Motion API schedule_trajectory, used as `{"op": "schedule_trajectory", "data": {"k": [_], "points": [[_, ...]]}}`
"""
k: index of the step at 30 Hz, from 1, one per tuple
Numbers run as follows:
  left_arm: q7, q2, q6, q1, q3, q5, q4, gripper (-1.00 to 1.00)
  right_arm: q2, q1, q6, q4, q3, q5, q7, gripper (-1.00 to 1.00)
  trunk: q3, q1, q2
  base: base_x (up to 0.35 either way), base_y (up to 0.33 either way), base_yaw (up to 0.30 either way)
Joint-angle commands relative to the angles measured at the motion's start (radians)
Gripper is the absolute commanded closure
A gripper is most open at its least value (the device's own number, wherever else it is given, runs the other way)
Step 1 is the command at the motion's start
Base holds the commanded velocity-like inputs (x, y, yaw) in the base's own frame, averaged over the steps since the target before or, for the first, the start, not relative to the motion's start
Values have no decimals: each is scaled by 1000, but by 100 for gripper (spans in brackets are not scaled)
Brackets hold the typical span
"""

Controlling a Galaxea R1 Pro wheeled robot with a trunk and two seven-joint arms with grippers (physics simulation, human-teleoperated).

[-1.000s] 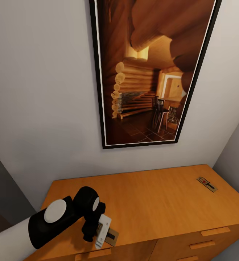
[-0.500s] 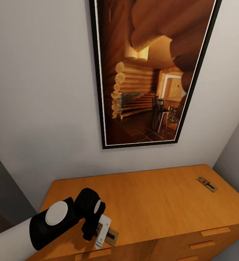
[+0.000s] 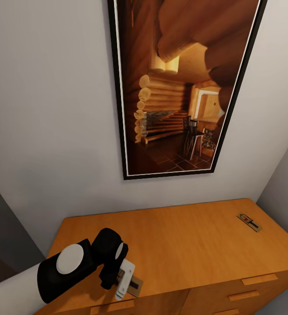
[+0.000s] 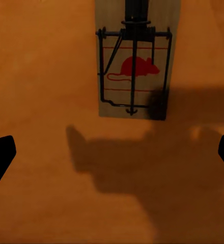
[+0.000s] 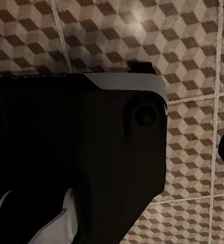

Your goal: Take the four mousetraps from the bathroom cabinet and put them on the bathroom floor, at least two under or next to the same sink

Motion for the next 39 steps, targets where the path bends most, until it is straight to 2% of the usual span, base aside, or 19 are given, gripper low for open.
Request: {"op": "schedule_trajectory", "data": {"k": [1, 18, 25, 32, 39], "points": [[-7, -2, 11, -1, -2, -9, -1, -100, 0, -1, 5, -2, 9, -9, -4, -100, -2, 1, -2, 0, 0, 0], [-7, -40, 11, -1, -3, -62, -1, -100, 0, 0, 5, -2, 9, -9, -4, -100, -2, 1, -2, 0, 0, 0], [-7, -55, 11, -1, -3, -99, -1, -100, 0, -1, 5, -2, 9, -9, -4, -100, -2, 1, -2, 0, 0, 0], [-7, -72, 11, -2, -3, -160, -1, -100, 0, -1, 5, -2, 9, -9, -4, -100, -2, 1, -2, 0, 0, 0], [-7, -82, 11, -2, -3, -186, -1, -100, 0, -1, 5, -2, 9, -9, -4, -100, -2, 1, -2, 0, 0, 0]]}}
